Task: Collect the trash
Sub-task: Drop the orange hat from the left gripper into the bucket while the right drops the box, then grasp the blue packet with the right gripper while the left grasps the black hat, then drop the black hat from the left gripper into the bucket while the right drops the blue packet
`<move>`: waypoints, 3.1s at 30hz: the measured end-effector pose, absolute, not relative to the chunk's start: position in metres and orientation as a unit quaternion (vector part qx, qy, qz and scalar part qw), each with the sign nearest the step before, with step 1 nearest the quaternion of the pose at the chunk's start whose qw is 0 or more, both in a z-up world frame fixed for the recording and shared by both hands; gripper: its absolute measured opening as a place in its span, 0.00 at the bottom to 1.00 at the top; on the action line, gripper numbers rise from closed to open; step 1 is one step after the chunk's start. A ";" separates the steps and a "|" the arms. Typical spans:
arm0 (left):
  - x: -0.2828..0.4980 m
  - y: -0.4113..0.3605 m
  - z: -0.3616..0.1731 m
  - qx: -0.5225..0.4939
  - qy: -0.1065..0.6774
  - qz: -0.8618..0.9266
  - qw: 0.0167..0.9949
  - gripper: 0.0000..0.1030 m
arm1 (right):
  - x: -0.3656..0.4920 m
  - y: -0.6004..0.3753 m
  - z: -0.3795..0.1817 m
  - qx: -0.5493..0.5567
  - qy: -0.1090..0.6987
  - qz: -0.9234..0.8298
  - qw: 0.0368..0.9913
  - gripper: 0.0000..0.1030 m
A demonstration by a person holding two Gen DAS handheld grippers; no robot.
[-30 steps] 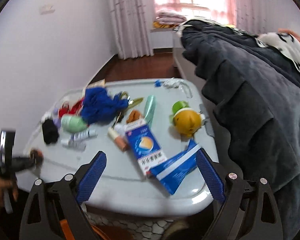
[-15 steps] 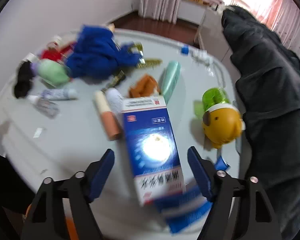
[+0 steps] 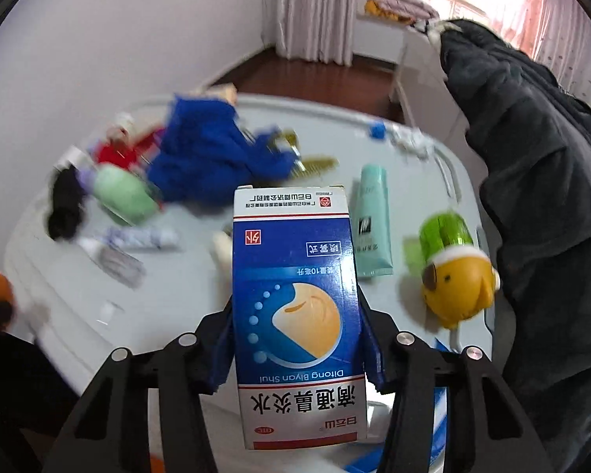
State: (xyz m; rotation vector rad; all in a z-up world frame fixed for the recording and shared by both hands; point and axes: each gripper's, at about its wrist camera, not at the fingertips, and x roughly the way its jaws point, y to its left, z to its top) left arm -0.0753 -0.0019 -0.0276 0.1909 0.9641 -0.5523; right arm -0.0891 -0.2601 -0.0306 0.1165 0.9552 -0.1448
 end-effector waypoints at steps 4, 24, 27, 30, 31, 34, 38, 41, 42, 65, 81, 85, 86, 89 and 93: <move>-0.095 -0.001 -0.028 0.104 0.463 -0.282 0.834 0.30 | -0.118 -0.229 -0.004 0.065 0.449 -0.016 0.891 0.51; -0.181 -0.019 -0.110 0.193 0.607 -0.335 0.695 0.73 | -0.233 -0.119 -0.104 0.034 0.611 0.072 0.787 0.84; -0.178 -0.017 -0.107 0.188 0.600 -0.332 0.703 0.74 | -0.231 -0.140 -0.092 0.052 0.594 0.037 0.802 0.85; -0.164 -0.014 -0.090 0.163 0.576 -0.335 0.727 0.74 | -0.223 -0.182 -0.069 0.086 0.559 -0.021 0.824 0.85; -0.156 -0.015 -0.077 0.157 0.553 -0.333 0.748 0.74 | -0.217 -0.194 -0.062 0.095 0.550 -0.038 0.829 0.85; -0.130 -0.018 -0.043 0.152 0.479 -0.314 0.805 0.74 | -0.199 -0.262 -0.034 0.147 0.507 -0.133 0.839 0.90; -0.092 -0.032 -0.013 0.157 0.397 -0.291 0.856 0.79 | -0.178 -0.324 -0.031 0.211 0.482 -0.203 0.826 0.94; -0.070 -0.038 -0.013 0.132 0.371 -0.280 0.876 0.79 | -0.164 -0.335 -0.051 0.216 0.498 -0.224 0.810 0.91; -0.066 -0.036 -0.018 0.119 0.374 -0.281 0.876 0.79 | -0.159 -0.333 -0.057 0.216 0.504 -0.224 0.806 0.90; 0.040 0.035 -0.041 -0.043 0.485 -0.138 0.863 0.83 | -0.131 -0.257 -0.017 0.133 0.436 -0.093 0.885 0.30; 0.066 0.018 -0.051 -0.003 0.436 -0.118 0.892 0.16 | -0.134 -0.260 -0.015 0.134 0.435 -0.072 0.888 0.32; 0.040 0.020 -0.019 0.000 0.414 -0.154 0.897 0.16 | -0.136 -0.254 -0.011 0.131 0.427 -0.052 0.893 0.32; 0.028 0.018 -0.011 0.012 0.412 -0.168 0.895 0.16 | -0.138 -0.250 -0.009 0.126 0.425 -0.043 0.896 0.32; -0.005 0.010 -0.002 0.047 0.427 -0.217 0.877 0.16 | -0.151 -0.235 -0.008 0.125 0.424 -0.004 0.897 0.32; -0.064 -0.002 -0.023 0.102 0.489 -0.287 0.817 0.16 | -0.172 -0.200 -0.022 0.116 0.467 0.047 0.876 0.32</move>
